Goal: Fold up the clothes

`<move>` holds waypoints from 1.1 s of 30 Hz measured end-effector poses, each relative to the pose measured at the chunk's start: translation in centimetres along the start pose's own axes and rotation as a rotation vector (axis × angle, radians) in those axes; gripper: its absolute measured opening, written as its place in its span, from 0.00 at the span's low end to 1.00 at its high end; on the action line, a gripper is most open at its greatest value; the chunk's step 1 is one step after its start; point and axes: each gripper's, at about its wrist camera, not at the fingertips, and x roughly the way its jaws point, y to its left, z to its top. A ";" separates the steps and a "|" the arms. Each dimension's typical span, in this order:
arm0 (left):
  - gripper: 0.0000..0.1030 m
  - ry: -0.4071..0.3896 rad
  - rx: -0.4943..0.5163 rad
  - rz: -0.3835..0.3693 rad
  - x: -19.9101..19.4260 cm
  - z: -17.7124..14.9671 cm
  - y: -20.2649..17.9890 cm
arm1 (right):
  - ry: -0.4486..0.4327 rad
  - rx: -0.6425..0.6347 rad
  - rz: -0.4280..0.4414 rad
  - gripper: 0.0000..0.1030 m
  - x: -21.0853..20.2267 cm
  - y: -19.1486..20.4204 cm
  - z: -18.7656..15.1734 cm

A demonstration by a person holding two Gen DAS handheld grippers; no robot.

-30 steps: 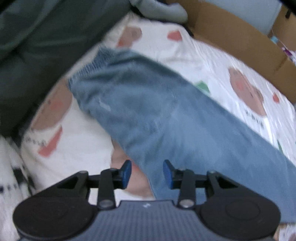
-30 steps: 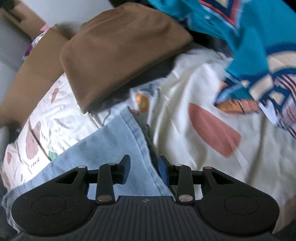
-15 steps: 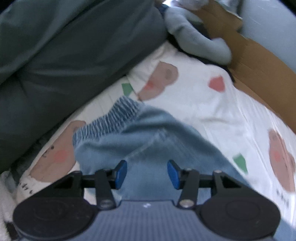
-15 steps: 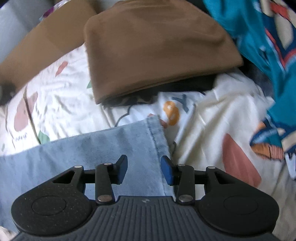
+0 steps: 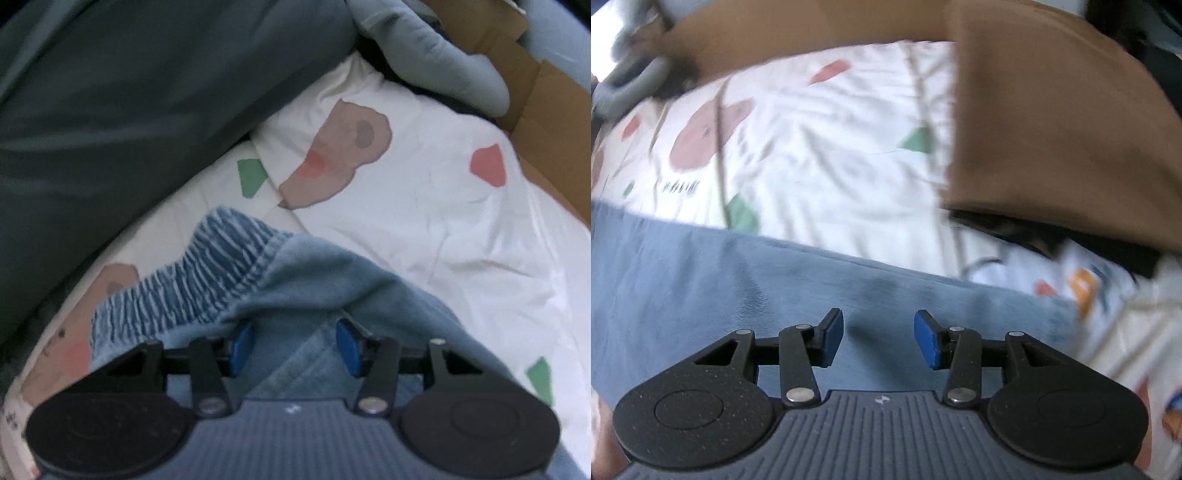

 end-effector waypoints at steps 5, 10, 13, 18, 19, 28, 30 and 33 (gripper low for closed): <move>0.50 0.020 0.034 0.017 1.9 1.4 0.0 | -0.004 -0.116 0.074 0.48 1.6 3.3 1.7; 0.49 0.058 0.052 0.012 3.4 2.7 0.1 | -0.019 -0.206 0.110 0.48 2.5 5.1 3.3; 0.49 0.098 0.082 -0.005 3.9 3.5 0.3 | -0.017 -0.260 0.138 0.48 3.2 5.6 4.1; 0.49 0.173 0.110 -0.006 4.6 4.6 0.0 | -0.001 -0.405 0.160 0.33 4.0 6.9 4.9; 0.49 0.182 0.114 0.000 4.7 4.7 -0.1 | 0.004 -0.428 0.159 0.31 4.1 7.1 5.0; 0.50 0.251 0.141 0.028 5.4 5.6 -1.0 | 0.035 -0.589 0.189 0.21 4.5 7.8 5.0; 0.50 0.267 0.146 0.030 5.6 5.7 -1.1 | 0.030 -0.614 0.183 0.11 4.5 7.9 4.8; 0.50 0.287 0.152 0.032 5.8 5.9 -1.2 | 0.027 -0.600 0.162 0.00 4.5 7.8 4.9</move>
